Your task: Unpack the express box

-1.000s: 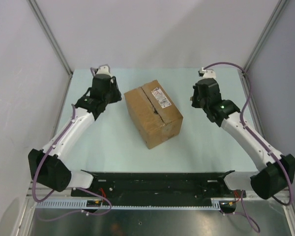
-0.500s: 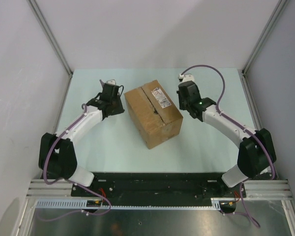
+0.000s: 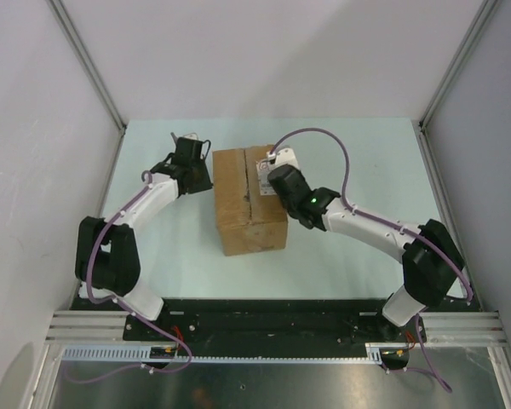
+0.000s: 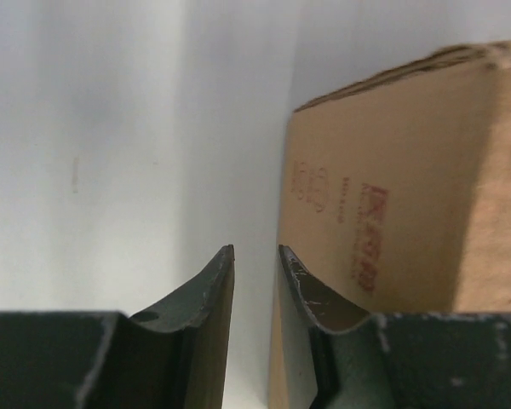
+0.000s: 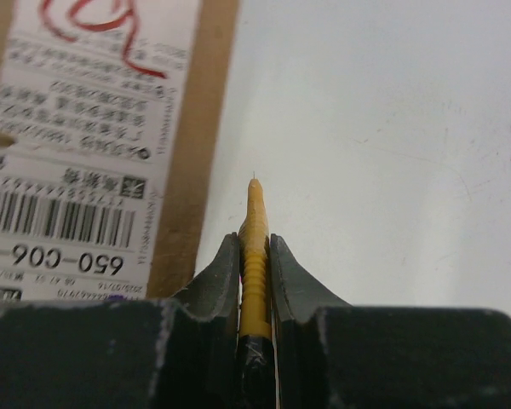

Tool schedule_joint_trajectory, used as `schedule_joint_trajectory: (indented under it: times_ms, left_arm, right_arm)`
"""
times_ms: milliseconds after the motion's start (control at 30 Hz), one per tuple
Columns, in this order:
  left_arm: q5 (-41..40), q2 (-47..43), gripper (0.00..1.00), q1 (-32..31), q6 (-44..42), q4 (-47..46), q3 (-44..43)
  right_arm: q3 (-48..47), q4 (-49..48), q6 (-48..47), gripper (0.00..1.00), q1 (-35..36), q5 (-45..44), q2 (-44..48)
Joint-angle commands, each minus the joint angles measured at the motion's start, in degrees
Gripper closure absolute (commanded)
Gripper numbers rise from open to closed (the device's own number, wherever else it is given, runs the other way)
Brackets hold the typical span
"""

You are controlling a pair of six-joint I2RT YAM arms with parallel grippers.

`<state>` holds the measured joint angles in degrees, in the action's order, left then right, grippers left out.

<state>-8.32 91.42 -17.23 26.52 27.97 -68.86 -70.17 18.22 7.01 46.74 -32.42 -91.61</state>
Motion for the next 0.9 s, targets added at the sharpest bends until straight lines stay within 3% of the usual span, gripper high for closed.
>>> schedule_joint_trajectory:
  times_ms: [0,133,300,367,467,567,700,867]
  left_arm:
    - [-3.78,-0.36,0.68,3.17,-1.56,-1.07,-2.94]
    - [-8.73,-4.31,0.63,3.35,-2.35,-1.25,-4.70]
    - [-5.05,-0.99,0.36,3.35,-3.41,-1.77,-11.62]
    - [-3.82,3.04,0.34,3.35,-1.66,-1.69,-13.92]
    - [-2.94,7.44,0.35,3.52,1.77,-1.60,-17.44]
    - [-0.56,12.37,0.46,3.52,3.44,-1.16,-20.78]
    - [2.33,14.05,0.48,3.52,4.59,-1.16,-21.84]
    - [23.84,20.55,0.53,2.74,-3.22,-1.60,-27.46]
  right_arm:
    - [-0.67,0.67,3.36,1.00,6.69,-6.67,-3.48]
    - [-0.76,4.45,8.54,1.00,6.96,-11.60,-2.44]
    - [-0.76,5.34,7.76,1.00,2.92,-13.63,2.92]
    - [-0.76,5.25,7.24,1.00,1.52,-13.98,5.82]
    - [-0.76,5.60,7.14,1.00,-1.21,-14.16,10.12]
    - [-0.76,6.39,7.67,1.00,-3.23,-13.54,14.77]
    - [-0.76,7.79,8.37,1.00,-4.90,-12.93,19.18]
    - [-0.76,8.68,8.55,1.00,-6.13,-13.19,22.61]
